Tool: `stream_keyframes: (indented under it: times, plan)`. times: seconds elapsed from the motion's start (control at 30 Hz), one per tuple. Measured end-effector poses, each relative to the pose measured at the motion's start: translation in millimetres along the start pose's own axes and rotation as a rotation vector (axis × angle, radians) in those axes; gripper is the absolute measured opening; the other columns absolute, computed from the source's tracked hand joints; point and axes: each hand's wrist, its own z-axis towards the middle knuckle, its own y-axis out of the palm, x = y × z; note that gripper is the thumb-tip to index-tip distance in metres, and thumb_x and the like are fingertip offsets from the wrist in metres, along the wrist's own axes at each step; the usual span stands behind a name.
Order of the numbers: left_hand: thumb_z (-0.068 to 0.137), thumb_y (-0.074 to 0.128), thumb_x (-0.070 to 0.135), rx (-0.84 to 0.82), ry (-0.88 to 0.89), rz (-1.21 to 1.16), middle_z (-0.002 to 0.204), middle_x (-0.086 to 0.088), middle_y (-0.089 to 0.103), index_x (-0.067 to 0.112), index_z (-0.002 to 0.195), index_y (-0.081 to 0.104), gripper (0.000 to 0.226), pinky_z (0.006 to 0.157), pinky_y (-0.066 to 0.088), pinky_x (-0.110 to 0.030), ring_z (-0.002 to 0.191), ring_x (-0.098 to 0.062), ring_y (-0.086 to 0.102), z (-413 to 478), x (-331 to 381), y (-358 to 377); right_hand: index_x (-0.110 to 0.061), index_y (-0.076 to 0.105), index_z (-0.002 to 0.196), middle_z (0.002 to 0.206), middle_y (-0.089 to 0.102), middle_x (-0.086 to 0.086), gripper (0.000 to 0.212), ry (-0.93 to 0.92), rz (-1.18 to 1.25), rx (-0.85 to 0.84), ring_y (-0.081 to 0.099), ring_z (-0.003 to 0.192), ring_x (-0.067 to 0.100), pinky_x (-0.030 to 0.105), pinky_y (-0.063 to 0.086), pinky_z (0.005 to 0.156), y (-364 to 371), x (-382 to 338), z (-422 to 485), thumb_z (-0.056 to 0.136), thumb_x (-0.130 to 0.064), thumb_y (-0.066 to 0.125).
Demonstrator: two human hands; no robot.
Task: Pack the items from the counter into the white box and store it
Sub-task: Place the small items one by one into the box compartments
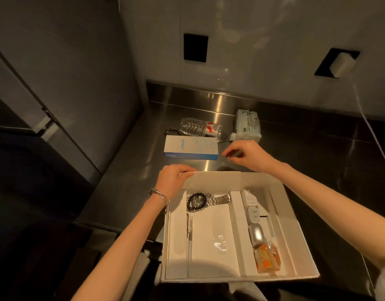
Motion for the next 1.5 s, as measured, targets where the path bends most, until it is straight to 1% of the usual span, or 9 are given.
stream_keyframes:
  times: [0.17, 0.37, 0.5, 0.63, 0.87, 0.97, 1.13, 1.33, 1.5]
  plan:
    - [0.09, 0.052, 0.018, -0.003, -0.001, 0.029, 0.105, -0.001, 0.07, 0.019, 0.103, 0.069, 0.022, 0.084, 0.042, -0.023, 0.089, -0.005, 0.053, 0, 4, -2, -0.008, 0.063, 0.112, 0.121, 0.059, 0.011, 0.031, 0.081, -0.134, -0.288, 0.056, 0.111, 0.024, 0.027, 0.045, 0.091, 13, 35, 50, 0.082, -0.001, 0.064]
    - [0.09, 0.053, 0.017, 0.003, -0.025, 0.024, 0.1, -0.001, 0.071, 0.019, 0.1, 0.071, 0.021, 0.079, 0.041, -0.019, 0.087, -0.006, 0.056, -3, 7, -4, -0.016, 0.064, 0.111, 0.116, 0.06, 0.006, 0.039, 0.022, -0.341, -0.575, 0.055, 0.106, 0.023, 0.028, 0.042, 0.088, 53, 65, 83, 0.075, -0.006, 0.072]
    - [0.089, 0.054, 0.016, -0.002, -0.031, 0.017, 0.099, 0.0, 0.071, 0.019, 0.099, 0.071, 0.02, 0.077, 0.038, -0.012, 0.088, -0.006, 0.056, -2, 7, -4, -0.015, 0.065, 0.103, 0.112, 0.062, 0.007, 0.031, 0.012, -0.371, -0.553, 0.056, 0.097, 0.022, 0.031, 0.047, 0.085, 59, 73, 88, 0.075, -0.004, 0.071]
    - [0.089, 0.054, 0.016, 0.002, -0.046, 0.024, 0.101, -0.002, 0.071, 0.019, 0.101, 0.07, 0.02, 0.085, 0.043, -0.025, 0.09, -0.008, 0.055, -1, 6, -1, -0.014, 0.063, 0.1, 0.105, 0.062, 0.005, 0.024, 0.012, -0.393, -0.538, 0.051, 0.087, 0.017, 0.021, 0.039, 0.062, 62, 74, 85, 0.077, -0.009, 0.069]
    - [0.089, 0.055, 0.017, 0.003, -0.025, 0.024, 0.102, -0.002, 0.071, 0.019, 0.101, 0.07, 0.02, 0.083, 0.042, -0.021, 0.089, -0.007, 0.057, 0, 6, -2, -0.007, 0.059, 0.107, 0.108, 0.063, 0.014, 0.032, 0.064, -0.171, -0.166, 0.058, 0.093, 0.025, 0.037, 0.052, 0.083, 18, 56, 61, 0.078, -0.016, 0.07]
    - [0.089, 0.054, 0.018, -0.004, -0.022, 0.025, 0.105, -0.003, 0.07, 0.017, 0.104, 0.069, 0.021, 0.083, 0.043, -0.021, 0.093, -0.011, 0.058, 0, 3, -1, -0.011, 0.062, 0.105, 0.109, 0.062, 0.009, 0.029, 0.015, -0.042, -0.058, 0.057, 0.094, 0.019, 0.024, 0.051, 0.077, -7, 39, 30, 0.078, -0.016, 0.071]
    - [0.09, 0.054, 0.02, -0.007, -0.013, 0.002, 0.107, -0.005, 0.069, 0.016, 0.105, 0.068, 0.022, 0.085, 0.043, -0.024, 0.093, -0.007, 0.054, 0, 2, -2, -0.017, 0.062, 0.099, 0.096, 0.06, -0.008, 0.024, -0.057, 0.106, -0.172, 0.058, 0.085, 0.007, 0.018, 0.049, 0.076, -22, -12, -35, 0.077, -0.015, 0.071]
    - [0.09, 0.054, 0.021, -0.015, -0.007, 0.0, 0.11, -0.006, 0.068, 0.015, 0.106, 0.068, 0.022, 0.089, 0.045, -0.031, 0.101, -0.017, 0.056, -2, 4, -2, -0.012, 0.062, 0.101, 0.099, 0.065, 0.004, 0.027, 0.017, -0.031, -0.422, 0.06, 0.087, 0.018, 0.031, 0.051, 0.08, 33, -32, -71, 0.077, -0.023, 0.071]
    - [0.091, 0.053, 0.023, -0.027, 0.002, 0.012, 0.112, -0.006, 0.067, 0.016, 0.108, 0.067, 0.024, 0.09, 0.044, -0.032, 0.102, -0.02, 0.056, -4, 6, -3, -0.011, 0.055, 0.089, 0.087, 0.058, 0.002, 0.019, 0.166, -0.131, -0.546, 0.052, 0.08, 0.022, 0.022, 0.037, 0.059, 80, -37, -75, 0.079, -0.021, 0.068]
